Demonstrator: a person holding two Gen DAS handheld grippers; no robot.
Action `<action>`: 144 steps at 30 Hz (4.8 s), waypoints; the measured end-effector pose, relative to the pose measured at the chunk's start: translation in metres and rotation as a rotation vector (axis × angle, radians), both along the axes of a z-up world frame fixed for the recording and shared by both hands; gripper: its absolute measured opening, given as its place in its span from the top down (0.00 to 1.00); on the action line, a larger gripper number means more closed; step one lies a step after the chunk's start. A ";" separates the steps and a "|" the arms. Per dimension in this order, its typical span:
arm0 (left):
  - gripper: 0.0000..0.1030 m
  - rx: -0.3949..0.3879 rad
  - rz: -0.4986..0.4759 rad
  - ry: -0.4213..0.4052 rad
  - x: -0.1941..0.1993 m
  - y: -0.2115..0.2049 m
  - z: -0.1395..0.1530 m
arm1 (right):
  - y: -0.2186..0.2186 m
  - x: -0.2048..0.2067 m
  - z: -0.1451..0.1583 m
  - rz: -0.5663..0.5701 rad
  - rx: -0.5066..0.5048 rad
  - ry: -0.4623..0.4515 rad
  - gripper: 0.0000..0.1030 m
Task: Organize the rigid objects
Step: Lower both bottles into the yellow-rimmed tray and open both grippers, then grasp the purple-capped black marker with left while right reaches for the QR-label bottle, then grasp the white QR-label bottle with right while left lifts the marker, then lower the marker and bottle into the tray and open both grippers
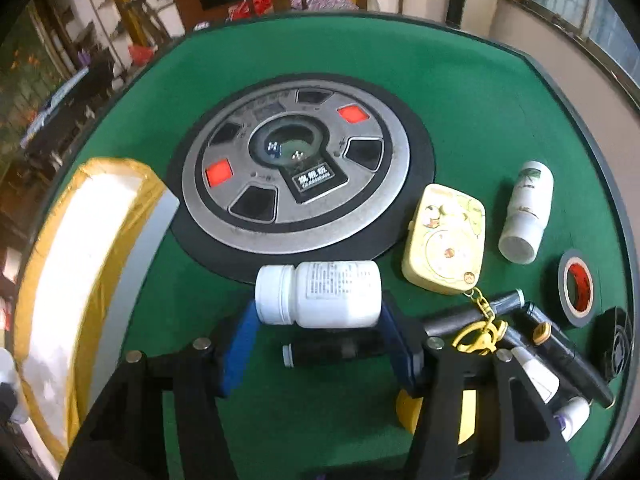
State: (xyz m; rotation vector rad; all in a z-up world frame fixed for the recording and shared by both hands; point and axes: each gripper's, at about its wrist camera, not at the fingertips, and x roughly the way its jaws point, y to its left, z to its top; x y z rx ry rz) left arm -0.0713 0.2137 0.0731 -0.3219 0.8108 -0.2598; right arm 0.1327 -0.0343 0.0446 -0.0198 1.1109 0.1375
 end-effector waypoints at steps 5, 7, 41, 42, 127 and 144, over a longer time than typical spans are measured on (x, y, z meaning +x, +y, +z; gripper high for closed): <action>0.59 0.025 -0.012 0.008 0.027 0.006 0.009 | 0.008 -0.014 0.034 0.024 0.042 -0.084 0.44; 0.59 0.019 -0.004 0.021 0.045 0.010 0.010 | 0.024 -0.021 0.050 0.082 0.090 -0.115 0.44; 0.27 -0.138 0.168 0.148 0.127 0.057 -0.011 | 0.094 -0.014 0.054 0.215 0.116 -0.221 0.26; 0.26 -0.138 0.168 0.150 0.126 0.054 -0.008 | 0.086 -0.016 0.057 0.201 0.130 -0.224 0.26; 0.86 0.119 0.000 0.111 0.055 0.026 0.003 | -0.058 -0.112 0.044 -0.079 0.460 -0.129 0.65; 0.86 0.164 0.044 0.290 0.155 0.039 -0.053 | 0.150 -0.060 0.031 0.218 0.290 0.039 0.65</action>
